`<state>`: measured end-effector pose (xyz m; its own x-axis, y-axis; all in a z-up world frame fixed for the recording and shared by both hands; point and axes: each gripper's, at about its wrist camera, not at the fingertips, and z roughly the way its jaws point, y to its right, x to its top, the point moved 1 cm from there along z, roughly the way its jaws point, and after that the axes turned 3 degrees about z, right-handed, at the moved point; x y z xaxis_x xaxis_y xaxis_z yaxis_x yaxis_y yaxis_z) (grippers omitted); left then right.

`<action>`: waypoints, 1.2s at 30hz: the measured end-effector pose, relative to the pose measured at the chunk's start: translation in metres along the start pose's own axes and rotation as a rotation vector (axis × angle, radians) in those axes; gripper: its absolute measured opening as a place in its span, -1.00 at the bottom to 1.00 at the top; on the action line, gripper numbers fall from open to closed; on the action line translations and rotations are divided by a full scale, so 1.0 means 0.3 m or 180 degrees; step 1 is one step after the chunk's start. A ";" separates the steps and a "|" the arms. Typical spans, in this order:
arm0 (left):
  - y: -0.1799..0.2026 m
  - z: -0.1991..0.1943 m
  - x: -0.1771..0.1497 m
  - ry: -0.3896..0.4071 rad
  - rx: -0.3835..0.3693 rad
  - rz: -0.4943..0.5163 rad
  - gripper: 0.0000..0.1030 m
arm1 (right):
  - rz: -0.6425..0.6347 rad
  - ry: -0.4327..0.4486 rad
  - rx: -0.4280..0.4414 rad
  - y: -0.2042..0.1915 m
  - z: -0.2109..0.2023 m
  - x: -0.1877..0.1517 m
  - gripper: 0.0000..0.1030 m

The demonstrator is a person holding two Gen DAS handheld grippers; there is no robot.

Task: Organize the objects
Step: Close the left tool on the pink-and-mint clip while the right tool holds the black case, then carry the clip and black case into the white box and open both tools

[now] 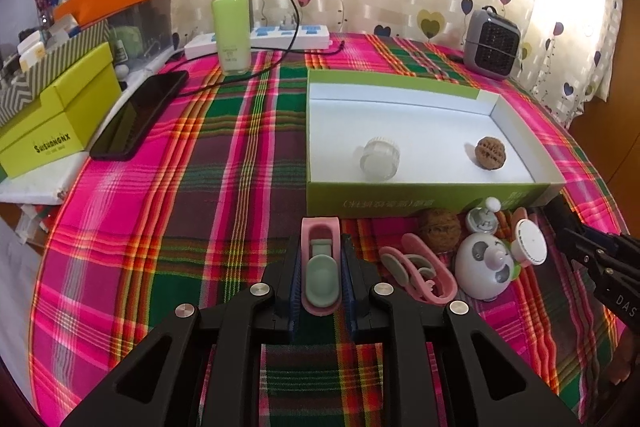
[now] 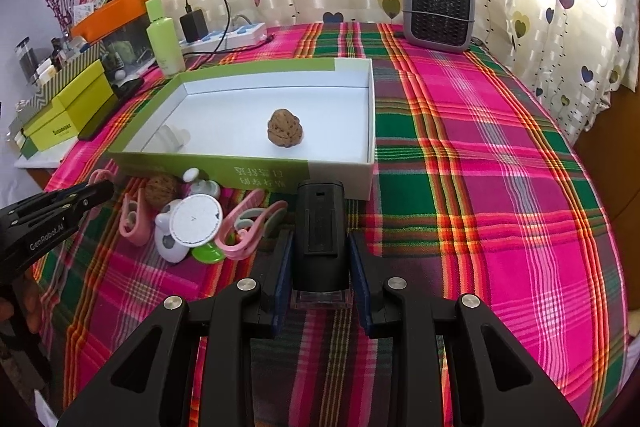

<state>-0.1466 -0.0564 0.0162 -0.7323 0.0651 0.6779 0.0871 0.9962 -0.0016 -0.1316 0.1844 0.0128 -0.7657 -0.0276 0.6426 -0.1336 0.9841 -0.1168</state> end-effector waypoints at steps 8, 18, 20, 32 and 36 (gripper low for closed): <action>0.019 -0.049 0.044 0.0080 -0.0114 0.0059 -0.69 | -0.0013 0.0054 0.0086 -0.007 -0.034 0.037 -0.45; 0.052 -0.031 0.156 0.0114 -0.0266 0.0093 -0.69 | -0.0090 0.0153 0.0145 -0.017 -0.039 0.143 -0.45; 0.059 -0.019 0.178 0.0127 -0.0275 0.0119 -0.69 | -0.0105 0.0140 0.0149 -0.021 -0.024 0.165 -0.45; 0.129 0.100 0.320 0.0077 -0.0397 0.0208 -0.69 | -0.0044 -0.0005 0.0174 -0.004 0.112 0.295 -0.45; 0.162 0.155 0.353 0.0040 -0.0436 0.0241 -0.69 | -0.0063 -0.0071 0.0143 0.006 0.160 0.328 -0.45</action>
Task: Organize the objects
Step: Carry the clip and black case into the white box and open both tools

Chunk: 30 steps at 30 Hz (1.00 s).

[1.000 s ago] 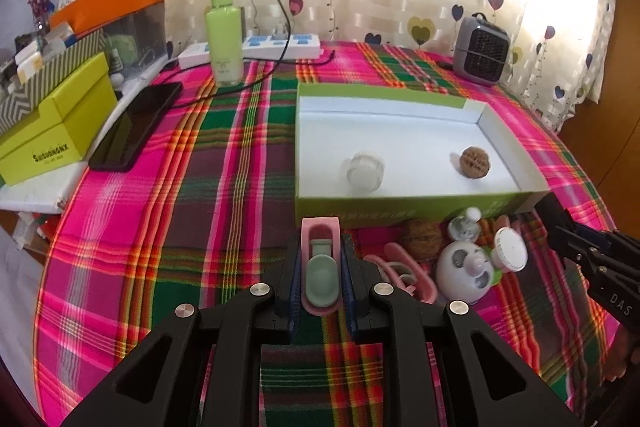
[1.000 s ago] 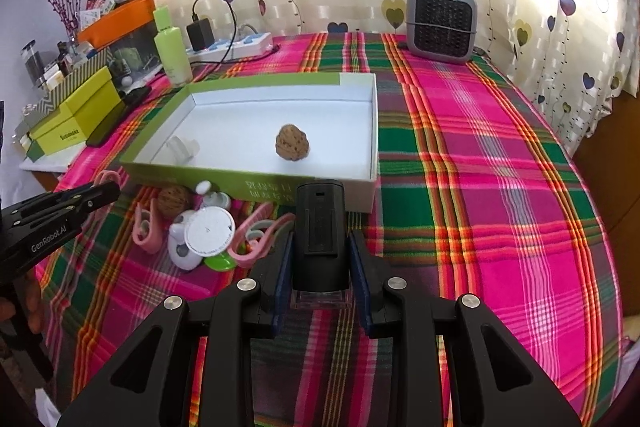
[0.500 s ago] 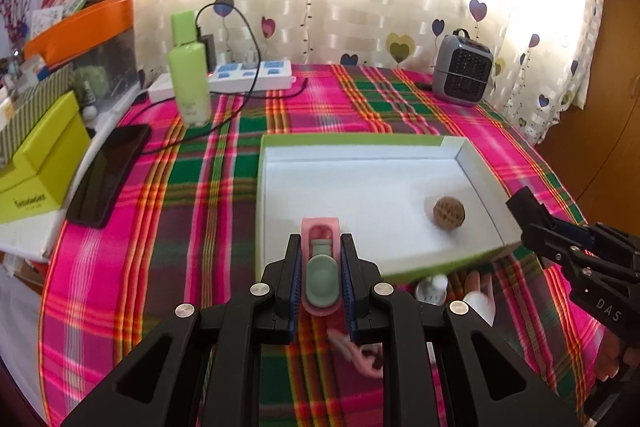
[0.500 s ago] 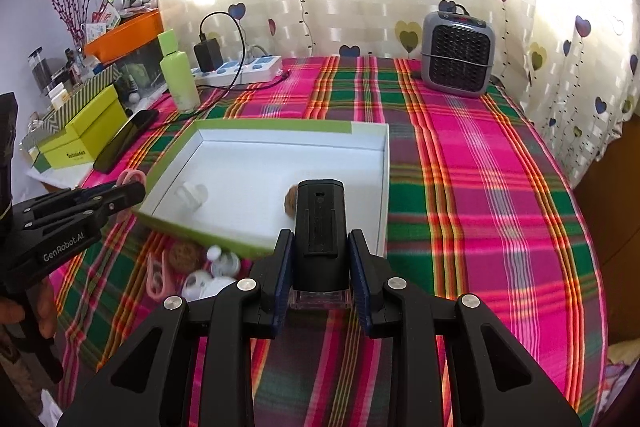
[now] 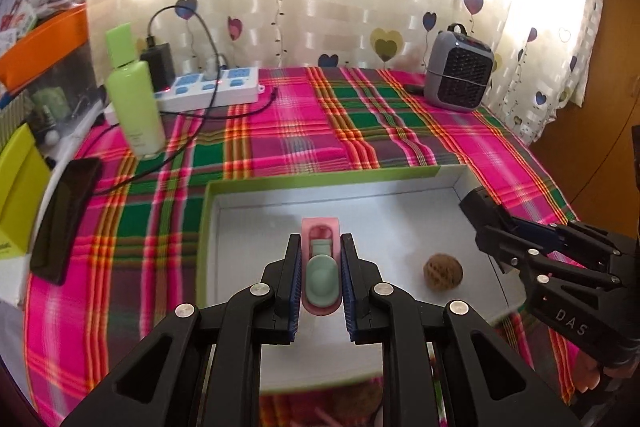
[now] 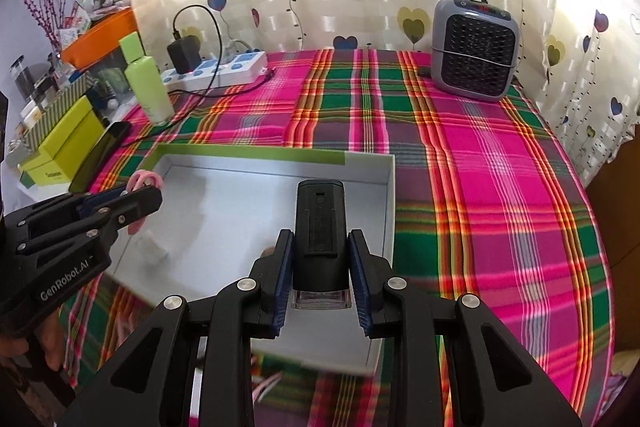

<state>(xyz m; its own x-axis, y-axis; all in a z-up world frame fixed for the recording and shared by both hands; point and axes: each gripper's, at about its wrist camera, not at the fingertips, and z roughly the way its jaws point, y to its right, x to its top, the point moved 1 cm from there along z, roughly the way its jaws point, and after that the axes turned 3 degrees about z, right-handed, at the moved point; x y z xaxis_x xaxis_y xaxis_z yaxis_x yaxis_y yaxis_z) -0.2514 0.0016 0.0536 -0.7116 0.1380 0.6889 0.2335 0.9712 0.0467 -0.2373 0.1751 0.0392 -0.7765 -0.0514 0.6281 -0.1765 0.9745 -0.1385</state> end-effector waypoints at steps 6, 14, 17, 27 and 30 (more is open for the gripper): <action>0.020 0.094 0.028 -0.0158 -0.0057 -0.0022 -0.69 | 0.0041 -0.0106 -0.0008 0.020 0.067 0.034 -0.45; 0.018 0.180 0.048 -0.0314 -0.0038 -0.0056 -0.69 | 0.0023 -0.0179 -0.0020 0.023 0.124 0.065 -0.45; 0.019 0.195 0.054 -0.0335 -0.0025 -0.0060 -0.69 | 0.0060 -0.0236 -0.0019 0.028 0.142 0.069 -0.45; 0.032 0.233 0.067 -0.0394 -0.0045 -0.0028 -0.69 | 0.0061 -0.0256 -0.0014 0.029 0.166 0.070 -0.45; 0.030 0.244 0.063 -0.0434 -0.0028 -0.0029 -0.69 | 0.0062 -0.0273 -0.0001 0.027 0.173 0.072 -0.45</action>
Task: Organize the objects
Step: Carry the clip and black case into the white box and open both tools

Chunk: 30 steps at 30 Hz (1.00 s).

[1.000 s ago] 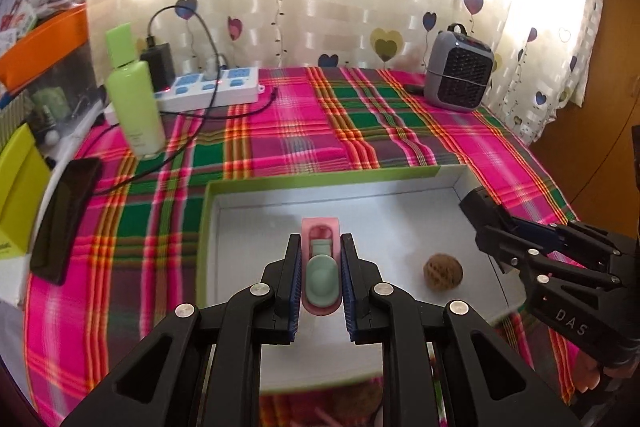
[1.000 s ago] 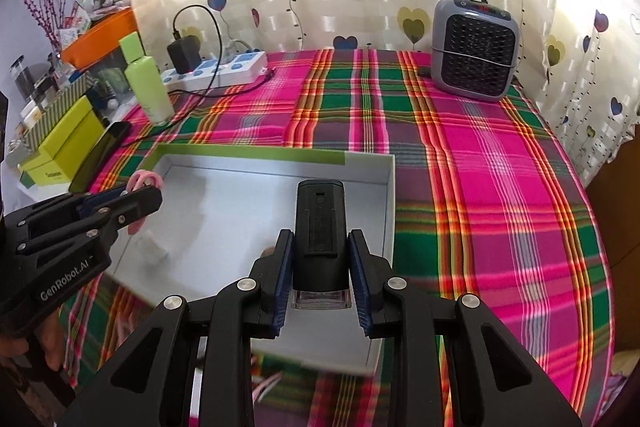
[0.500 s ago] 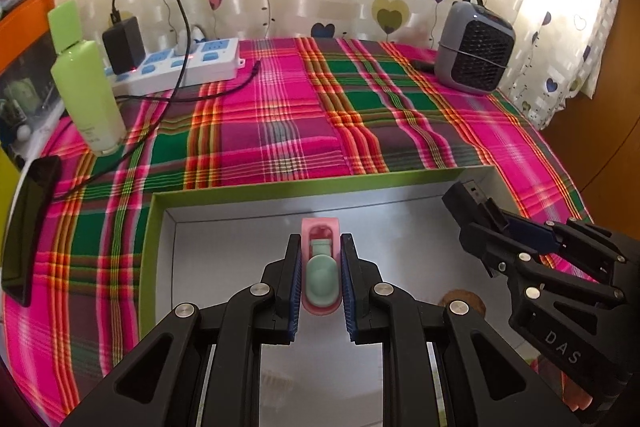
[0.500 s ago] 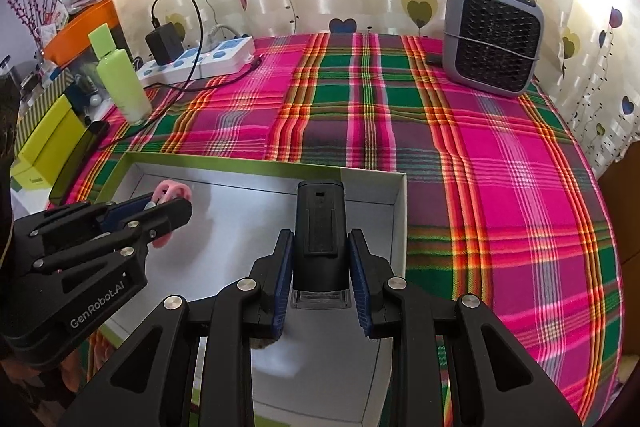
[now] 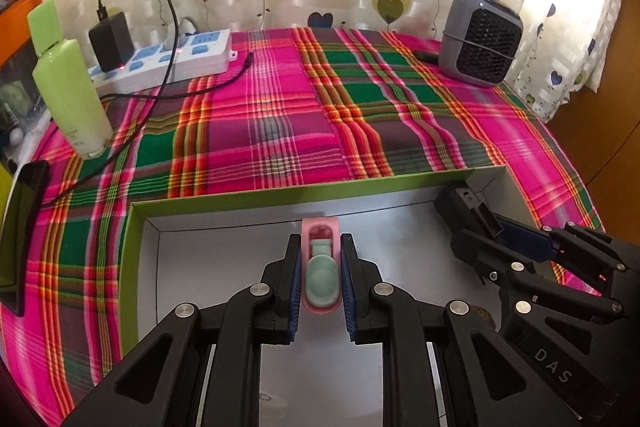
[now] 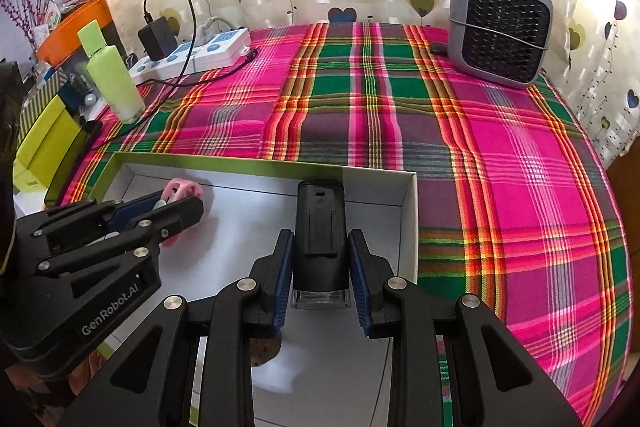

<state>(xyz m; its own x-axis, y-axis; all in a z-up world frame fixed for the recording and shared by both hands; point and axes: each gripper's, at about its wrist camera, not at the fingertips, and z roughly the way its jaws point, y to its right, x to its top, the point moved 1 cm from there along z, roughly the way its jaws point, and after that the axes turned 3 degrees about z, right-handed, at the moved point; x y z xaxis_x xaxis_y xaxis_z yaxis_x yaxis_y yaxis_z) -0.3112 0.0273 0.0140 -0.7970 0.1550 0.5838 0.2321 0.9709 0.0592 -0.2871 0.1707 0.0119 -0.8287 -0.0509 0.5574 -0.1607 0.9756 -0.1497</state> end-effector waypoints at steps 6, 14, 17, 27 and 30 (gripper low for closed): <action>-0.007 0.004 0.000 -0.0014 0.0009 -0.0011 -0.69 | -0.0024 0.0000 -0.0016 -0.012 0.009 -0.005 -0.45; -0.011 0.011 0.001 -0.0028 0.0027 -0.0011 -0.69 | -0.0036 -0.0006 -0.0021 -0.017 0.013 -0.002 -0.45; -0.010 0.012 0.001 -0.0029 0.0028 -0.0012 -0.69 | -0.0047 -0.0001 -0.0032 -0.021 0.014 -0.004 -0.45; -0.008 0.010 -0.002 -0.0031 0.0013 0.0002 -0.51 | -0.0051 0.0009 -0.0022 -0.031 0.013 -0.013 -0.44; -0.006 0.011 -0.003 -0.0050 0.0022 0.0014 -0.45 | -0.0045 0.0027 0.0006 -0.033 0.008 -0.014 -0.40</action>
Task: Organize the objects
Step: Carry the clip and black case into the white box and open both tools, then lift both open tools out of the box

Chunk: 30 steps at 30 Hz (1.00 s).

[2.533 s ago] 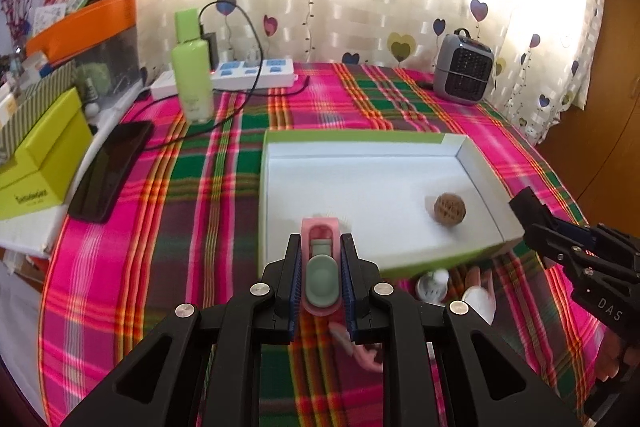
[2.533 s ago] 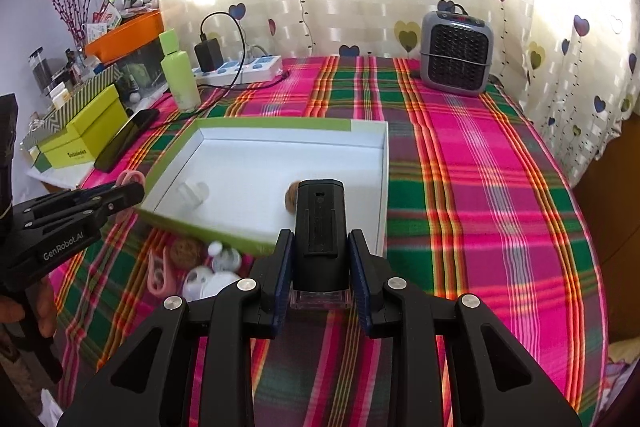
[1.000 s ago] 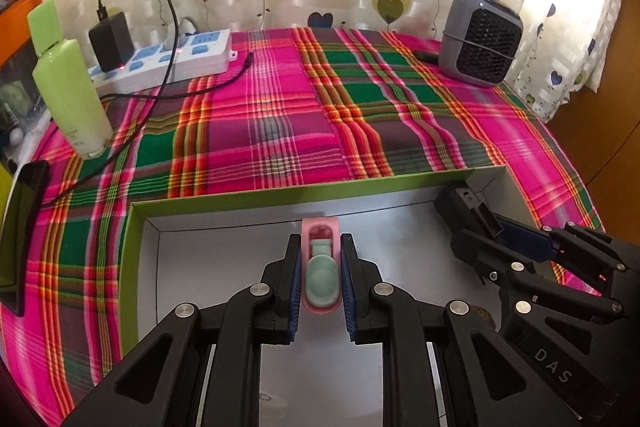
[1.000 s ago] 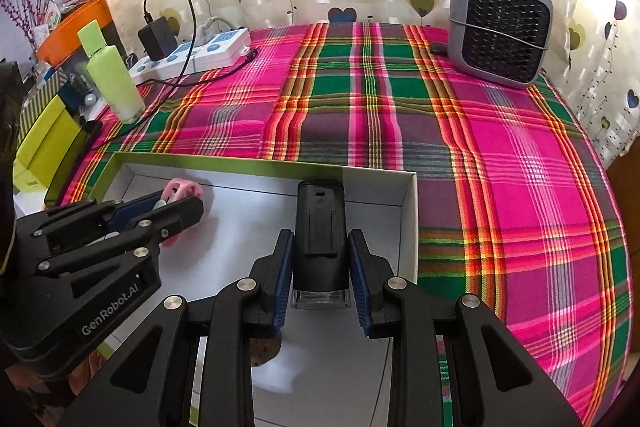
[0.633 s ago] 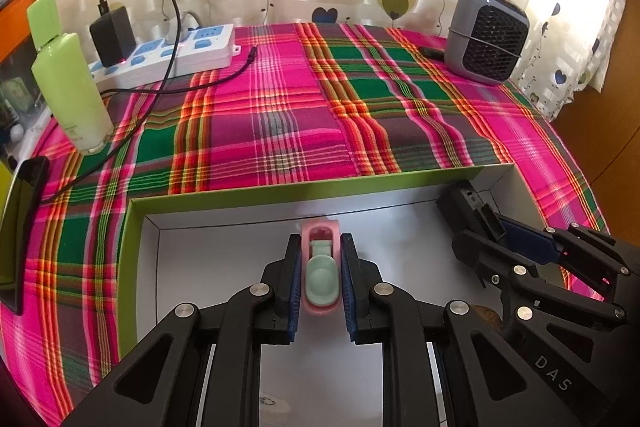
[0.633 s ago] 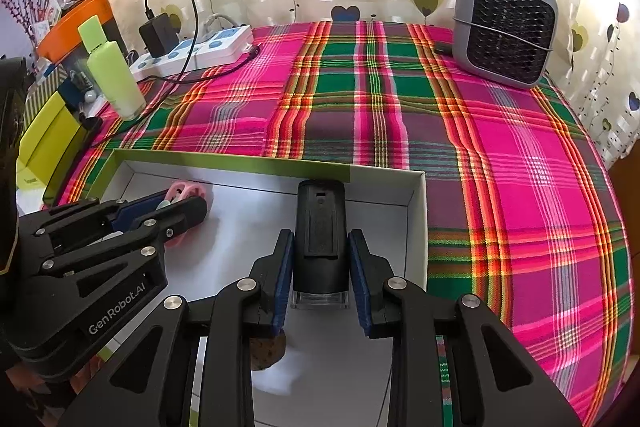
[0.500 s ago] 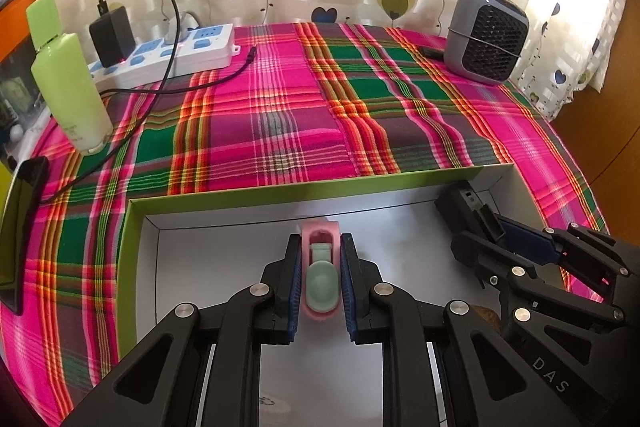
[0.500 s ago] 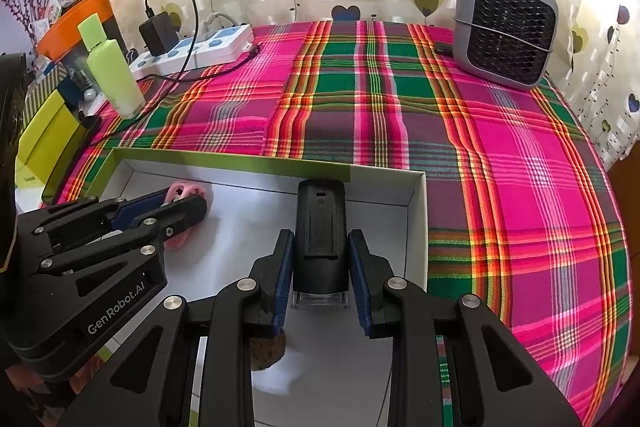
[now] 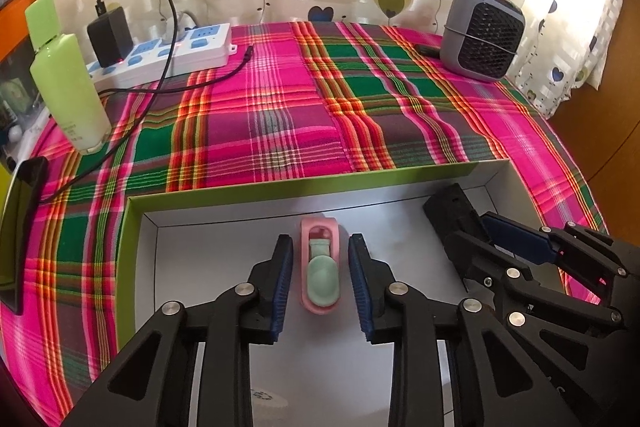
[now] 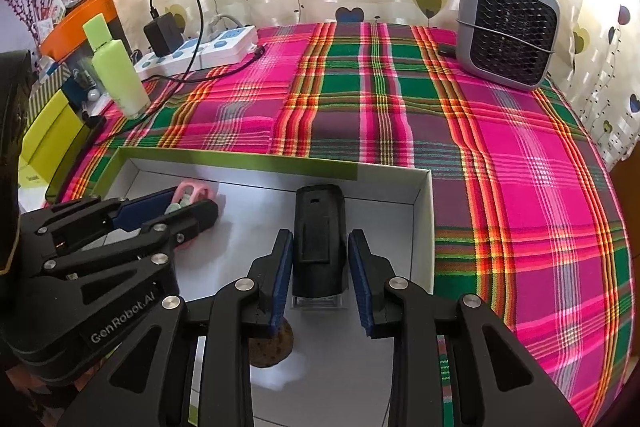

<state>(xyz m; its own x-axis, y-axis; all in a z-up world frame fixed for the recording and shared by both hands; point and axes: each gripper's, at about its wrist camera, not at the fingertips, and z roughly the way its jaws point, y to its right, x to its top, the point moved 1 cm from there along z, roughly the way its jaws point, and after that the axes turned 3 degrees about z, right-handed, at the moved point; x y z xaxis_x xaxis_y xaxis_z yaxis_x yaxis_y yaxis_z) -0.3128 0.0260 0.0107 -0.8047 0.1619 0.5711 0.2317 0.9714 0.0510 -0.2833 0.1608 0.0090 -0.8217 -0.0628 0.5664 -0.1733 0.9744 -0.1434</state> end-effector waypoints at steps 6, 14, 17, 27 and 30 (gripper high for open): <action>0.002 -0.031 -0.002 0.0047 -0.0001 -0.0005 -0.36 | -0.0008 0.0060 -0.0066 -0.001 -0.016 -0.002 -0.28; -0.002 -0.075 -0.034 0.0082 0.0050 -0.0010 -0.34 | 0.0043 0.0113 -0.0054 0.004 -0.047 -0.021 -0.26; -0.002 -0.096 -0.048 0.0102 0.0073 -0.0025 -0.34 | 0.0053 0.0136 -0.0047 0.001 -0.063 -0.030 -0.26; 0.000 -0.193 -0.119 0.0256 0.0166 -0.0079 -0.33 | 0.0052 0.0274 -0.0058 -0.012 -0.147 -0.091 -0.26; 0.003 -0.220 -0.139 0.0305 0.0187 -0.0076 -0.33 | 0.0051 0.0290 -0.0028 -0.018 -0.164 -0.107 -0.26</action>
<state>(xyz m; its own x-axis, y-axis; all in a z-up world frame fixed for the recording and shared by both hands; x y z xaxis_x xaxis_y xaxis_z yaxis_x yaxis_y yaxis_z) -0.2430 0.0086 0.0412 -0.7531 0.1241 0.6461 0.1785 0.9838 0.0192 -0.2292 0.1682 0.0315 -0.7714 -0.0278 0.6357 -0.1555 0.9770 -0.1461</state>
